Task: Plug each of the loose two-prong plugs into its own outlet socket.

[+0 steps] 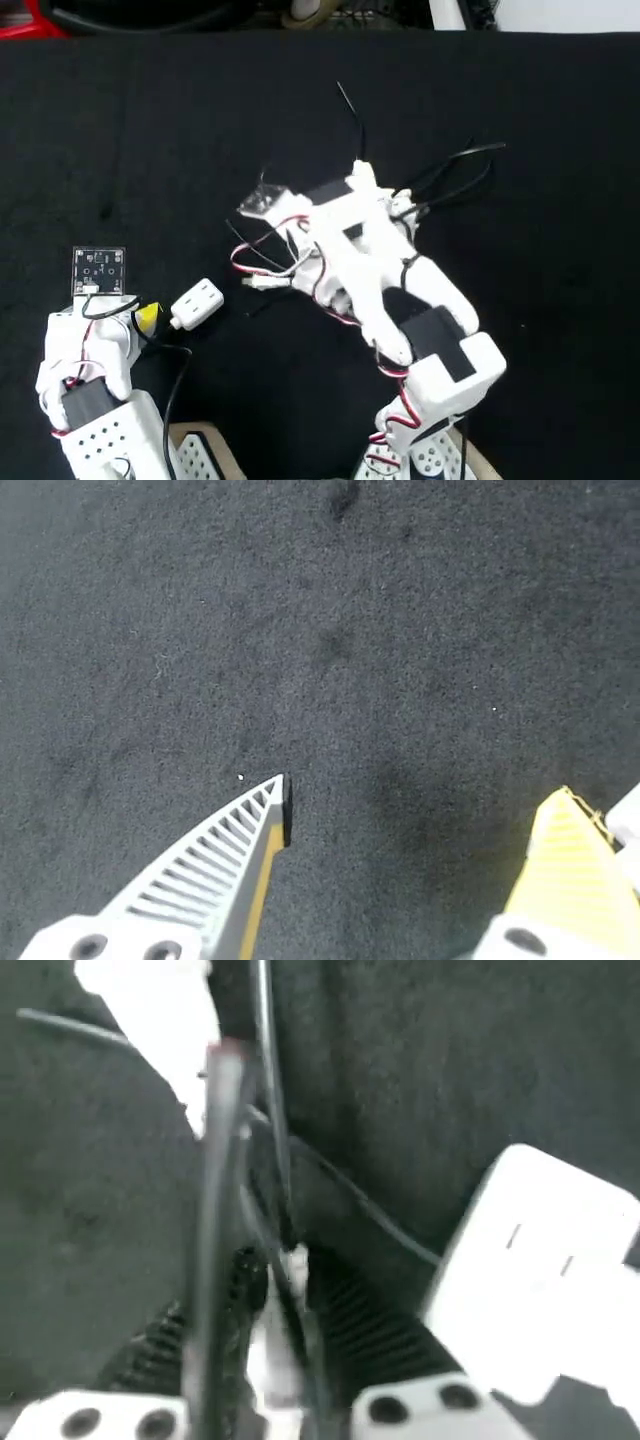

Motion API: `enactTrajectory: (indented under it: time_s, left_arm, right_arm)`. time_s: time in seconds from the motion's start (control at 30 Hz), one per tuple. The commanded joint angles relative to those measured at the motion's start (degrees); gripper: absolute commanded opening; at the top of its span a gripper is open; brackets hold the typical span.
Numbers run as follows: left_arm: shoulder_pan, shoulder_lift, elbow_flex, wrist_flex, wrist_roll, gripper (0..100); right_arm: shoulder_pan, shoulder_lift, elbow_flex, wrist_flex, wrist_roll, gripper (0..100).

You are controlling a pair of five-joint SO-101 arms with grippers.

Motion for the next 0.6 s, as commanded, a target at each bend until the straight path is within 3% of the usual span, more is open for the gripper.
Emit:
enactTrajectory:
  time_s: [0.0, 0.13, 0.37, 0.57]
  left_arm:
    - [0.66, -0.09, 1.01, 0.18, -0.35, 38]
    - [0.66, -0.09, 1.01, 0.18, -0.35, 38]
    - [0.48, 0.0, 1.01, 0.18, -0.35, 38]
    - [0.48, 0.09, 1.01, 0.18, -0.35, 38]
  right_arm:
    - [1.23, -3.82, 3.03, -5.19, 1.05, 18.7]
    - [0.53, -9.63, 3.12, -4.04, 1.41, 30.2]
    - [-2.55, -28.18, 3.3, 1.67, 1.23, 26.3]
    - [7.47, -38.9, 4.79, -2.99, -3.52, 26.0]
